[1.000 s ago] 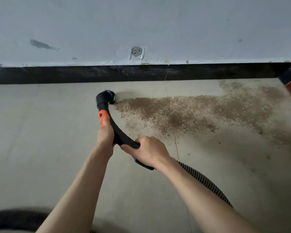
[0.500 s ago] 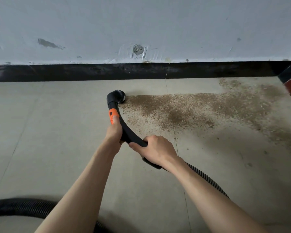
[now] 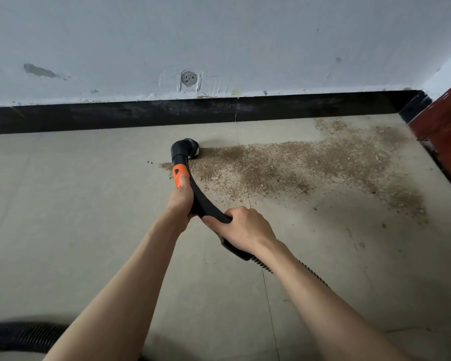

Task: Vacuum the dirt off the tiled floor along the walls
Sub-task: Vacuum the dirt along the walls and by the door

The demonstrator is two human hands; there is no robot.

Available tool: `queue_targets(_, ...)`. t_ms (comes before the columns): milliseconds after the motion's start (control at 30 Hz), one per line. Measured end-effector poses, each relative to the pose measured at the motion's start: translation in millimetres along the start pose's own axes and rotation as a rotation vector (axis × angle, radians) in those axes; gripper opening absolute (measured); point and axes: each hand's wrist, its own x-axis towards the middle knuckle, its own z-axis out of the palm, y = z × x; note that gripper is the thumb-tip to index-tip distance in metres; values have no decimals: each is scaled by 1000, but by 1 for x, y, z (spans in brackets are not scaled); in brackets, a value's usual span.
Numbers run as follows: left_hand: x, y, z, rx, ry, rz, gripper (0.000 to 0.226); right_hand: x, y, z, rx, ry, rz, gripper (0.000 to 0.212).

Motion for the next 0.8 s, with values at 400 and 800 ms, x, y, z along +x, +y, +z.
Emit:
queue_targets(400,-3,1,34,55,-60,21,63,-7,19,-21,31,47,52,58)
queue_targets(800,-16,-3,77,132,-158,-5,62,-21,55,-38,174,59,141,59)
